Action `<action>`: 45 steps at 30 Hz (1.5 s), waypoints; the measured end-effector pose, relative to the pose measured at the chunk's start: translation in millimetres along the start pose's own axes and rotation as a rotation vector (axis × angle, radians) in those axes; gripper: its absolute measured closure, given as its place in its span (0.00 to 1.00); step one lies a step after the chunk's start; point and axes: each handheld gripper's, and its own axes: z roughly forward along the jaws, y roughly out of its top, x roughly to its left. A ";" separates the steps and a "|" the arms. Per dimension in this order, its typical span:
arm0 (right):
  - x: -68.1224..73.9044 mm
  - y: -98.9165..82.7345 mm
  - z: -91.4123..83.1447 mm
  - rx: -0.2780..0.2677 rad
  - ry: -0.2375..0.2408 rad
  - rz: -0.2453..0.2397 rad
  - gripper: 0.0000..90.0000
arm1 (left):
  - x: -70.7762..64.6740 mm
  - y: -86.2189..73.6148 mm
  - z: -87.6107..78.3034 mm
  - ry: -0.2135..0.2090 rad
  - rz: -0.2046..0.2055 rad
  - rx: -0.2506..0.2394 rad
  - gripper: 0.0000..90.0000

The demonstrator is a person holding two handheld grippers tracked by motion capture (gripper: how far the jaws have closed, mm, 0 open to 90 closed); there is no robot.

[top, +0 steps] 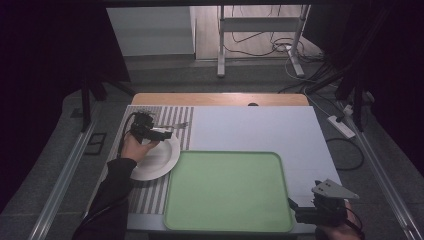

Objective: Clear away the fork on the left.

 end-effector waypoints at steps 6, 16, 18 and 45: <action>0.0 0.0 0.0 0.001 0.001 -0.001 0.00 | 8.5 7.6 6.6 0.015 0.001 0.024 0.05; 0.2 0.0 0.2 0.001 -0.002 -0.002 0.00 | 28.2 15.2 9.0 0.084 -0.003 0.051 0.35; 0.4 0.0 0.1 0.000 -0.003 -0.003 0.00 | 33.1 16.6 8.3 0.088 -0.012 0.052 0.40; 0.5 -0.6 -0.6 -0.008 0.002 -0.004 0.00 | 79.3 19.8 29.0 0.212 -0.112 0.246 0.99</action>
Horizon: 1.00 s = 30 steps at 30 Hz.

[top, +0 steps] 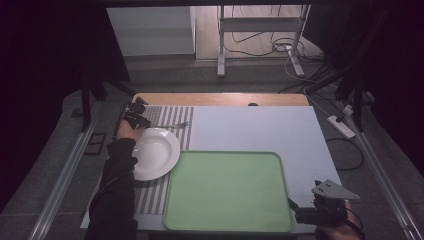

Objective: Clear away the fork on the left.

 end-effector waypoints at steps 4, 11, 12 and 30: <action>0.4 0.0 0.0 0.001 -0.003 -0.003 0.00 | -0.1 -5.2 -3.2 -0.039 0.005 0.017 0.99; 0.7 0.4 0.2 0.006 -0.001 -0.006 0.00 | 0.5 -10.5 -6.1 -0.080 0.017 0.038 0.99; 0.7 0.4 0.2 0.006 -0.002 -0.006 0.00 | 0.8 -10.6 -6.0 -0.083 0.014 0.036 0.99; 0.5 0.2 0.2 0.003 -0.003 -0.005 0.00 | -26.7 13.6 -3.8 -0.117 0.109 -0.085 0.33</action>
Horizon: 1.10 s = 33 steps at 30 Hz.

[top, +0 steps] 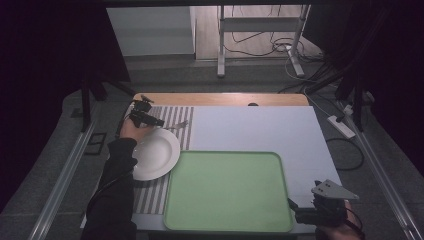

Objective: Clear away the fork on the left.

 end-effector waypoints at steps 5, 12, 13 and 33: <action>0.0 0.0 0.0 0.000 0.001 0.000 0.00 | -8.2 4.5 9.3 0.014 0.032 0.015 0.12; 0.1 0.0 0.1 0.000 0.002 -0.001 0.00 | -15.5 9.0 23.4 0.001 0.058 0.073 0.01; 0.1 0.0 0.0 0.000 0.003 -0.001 0.00 | -16.3 9.4 25.2 0.008 0.060 0.079 0.00; 0.8 -0.1 0.0 0.003 0.006 -0.014 0.00 | -5.5 5.9 20.9 0.054 0.075 0.074 0.34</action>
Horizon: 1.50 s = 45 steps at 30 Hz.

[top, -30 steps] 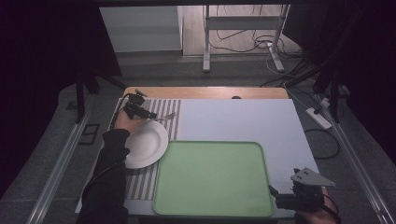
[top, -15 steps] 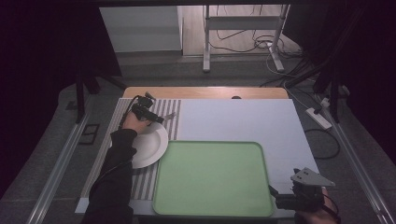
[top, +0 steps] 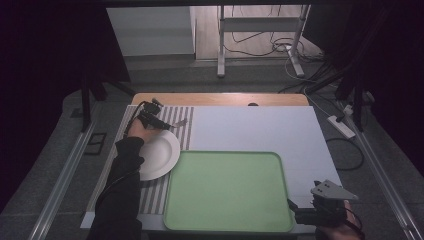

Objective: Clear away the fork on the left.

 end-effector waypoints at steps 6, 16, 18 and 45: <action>0.5 0.0 0.3 -0.001 0.000 -0.005 0.00 | 6.6 -4.9 -5.4 -0.012 0.047 -0.007 0.60; 1.0 0.0 0.2 0.002 0.001 -0.010 0.00 | 15.2 -13.7 -12.0 -0.074 0.058 0.012 0.94; 1.1 0.0 0.4 0.000 -0.001 -0.009 0.00 | 17.4 -15.0 -12.1 -0.088 0.046 0.002 0.94; 1.4 0.5 0.7 0.008 -0.004 -0.011 0.00 | 39.6 -43.4 -80.4 -0.037 -0.004 0.019 0.94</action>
